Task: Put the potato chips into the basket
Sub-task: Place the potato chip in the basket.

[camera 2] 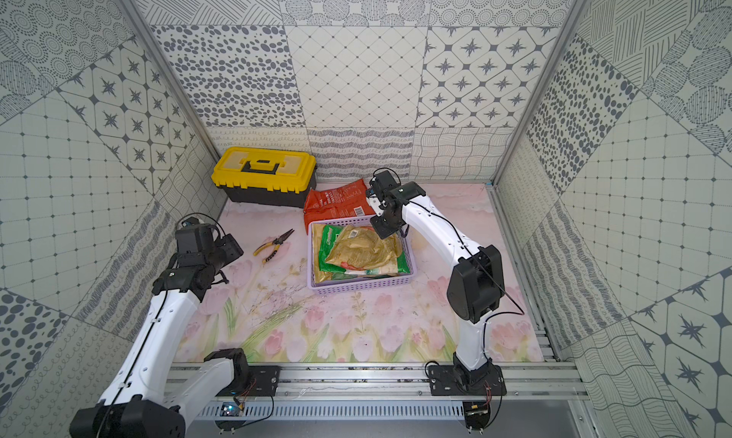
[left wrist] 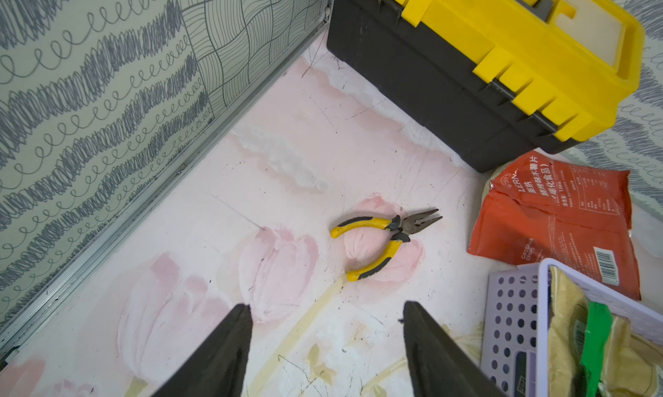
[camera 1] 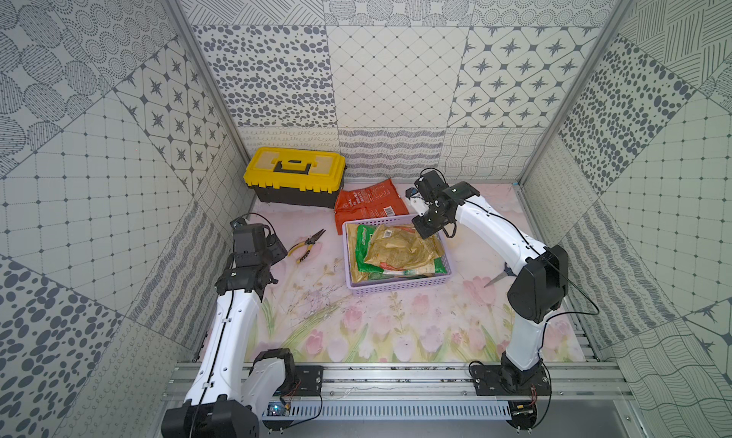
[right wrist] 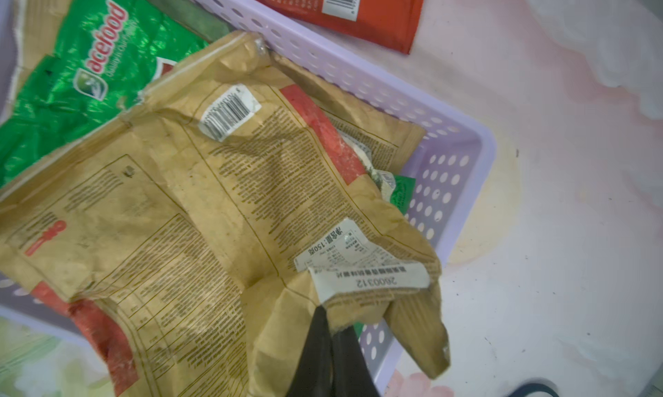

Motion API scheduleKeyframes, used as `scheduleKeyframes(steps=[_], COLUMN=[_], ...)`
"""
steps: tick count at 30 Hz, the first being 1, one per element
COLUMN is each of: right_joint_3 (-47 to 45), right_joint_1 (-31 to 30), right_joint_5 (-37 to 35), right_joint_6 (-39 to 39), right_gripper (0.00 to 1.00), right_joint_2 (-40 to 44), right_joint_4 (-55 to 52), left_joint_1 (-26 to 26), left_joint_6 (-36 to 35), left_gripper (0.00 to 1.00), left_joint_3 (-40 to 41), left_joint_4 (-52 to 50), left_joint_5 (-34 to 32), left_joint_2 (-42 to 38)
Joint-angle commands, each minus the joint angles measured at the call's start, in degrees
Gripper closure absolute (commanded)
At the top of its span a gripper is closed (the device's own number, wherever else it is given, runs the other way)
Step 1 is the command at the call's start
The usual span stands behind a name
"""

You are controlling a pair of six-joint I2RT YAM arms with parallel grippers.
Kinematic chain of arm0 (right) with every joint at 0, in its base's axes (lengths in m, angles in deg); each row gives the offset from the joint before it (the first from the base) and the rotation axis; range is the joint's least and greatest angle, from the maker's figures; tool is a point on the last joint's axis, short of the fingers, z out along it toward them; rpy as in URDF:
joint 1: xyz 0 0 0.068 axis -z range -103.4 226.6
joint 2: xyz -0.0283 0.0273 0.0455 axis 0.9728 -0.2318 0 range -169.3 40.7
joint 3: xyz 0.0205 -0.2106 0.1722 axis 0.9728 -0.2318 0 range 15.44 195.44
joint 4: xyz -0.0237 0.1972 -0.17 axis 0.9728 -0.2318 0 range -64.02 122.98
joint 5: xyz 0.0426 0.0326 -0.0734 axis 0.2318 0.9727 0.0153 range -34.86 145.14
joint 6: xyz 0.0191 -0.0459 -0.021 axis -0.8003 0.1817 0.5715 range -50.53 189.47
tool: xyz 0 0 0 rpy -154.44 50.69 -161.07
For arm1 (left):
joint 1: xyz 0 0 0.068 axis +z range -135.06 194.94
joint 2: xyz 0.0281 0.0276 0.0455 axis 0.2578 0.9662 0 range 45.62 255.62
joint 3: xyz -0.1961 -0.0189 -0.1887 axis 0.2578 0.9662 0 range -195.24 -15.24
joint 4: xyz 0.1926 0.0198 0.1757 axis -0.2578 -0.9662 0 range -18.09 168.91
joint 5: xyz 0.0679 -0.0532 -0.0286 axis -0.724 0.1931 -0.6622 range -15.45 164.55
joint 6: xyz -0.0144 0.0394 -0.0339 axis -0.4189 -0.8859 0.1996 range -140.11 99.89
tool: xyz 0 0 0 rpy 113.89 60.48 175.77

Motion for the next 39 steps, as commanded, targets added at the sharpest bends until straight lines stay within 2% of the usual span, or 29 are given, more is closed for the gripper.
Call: scheduleKeyframes(steps=[1, 4, 9, 15, 19, 22, 25, 31, 36, 39], right_joint_3=[-2.97, -6.73, -5.72, 8.48, 16.33, 18.08, 15.13, 1.65, -5.86, -7.81], right_joint_1=[0.80, 0.77, -2.38, -15.89, -19.12, -18.39, -14.64, -3.37, -1.99, -2.03], right_joint_5=[-7.99, -8.79, -0.85, -0.58, 4.00, 3.38, 3.80, 9.55, 5.47, 0.67], right_joint_6=[0.97, -2.39, -8.86, -6.00, -5.39, -4.79, -4.42, -3.88, -0.08, 0.36], right_gripper=[0.96, 0.96, 0.96, 0.99, 0.99, 0.99, 0.99, 0.98, 0.95, 0.92], right_joint_2=[2.15, 6.70, 11.47, 6.29, 2.98, 2.53, 3.15, 4.96, 3.67, 2.75], right_joint_4=[1.45, 1.50, 3.33, 2.18, 1.79, 1.80, 1.79, 4.35, 5.22, 5.62], left_joint_1=[0.33, 0.37, 0.45, 0.53, 0.53, 0.55, 0.58, 0.58, 0.54, 0.55], left_joint_6=[0.64, 0.68, 0.97, 0.70, 0.64, 0.74, 0.90, 1.00, 1.08, 1.16], left_gripper=[0.29, 0.29, 0.29, 0.29, 0.30, 0.29, 0.29, 0.29, 0.29, 0.29], left_joint_3=[0.17, 0.16, -0.02, 0.24, 0.41, 0.39, 0.38, 0.34, 0.25, 0.25], left_joint_4=[0.89, 0.99, 1.25, 1.03, 1.14, 1.28, 1.38, 1.42, 1.39, 1.39], left_joint_5=[0.69, 0.74, 1.55, 0.79, 0.43, 0.73, 1.04, 1.52, 1.83, 1.83], left_joint_2=[0.17, 0.24, 0.98, 0.43, 0.02, 0.02, 0.03, 0.01, 0.51, 0.55])
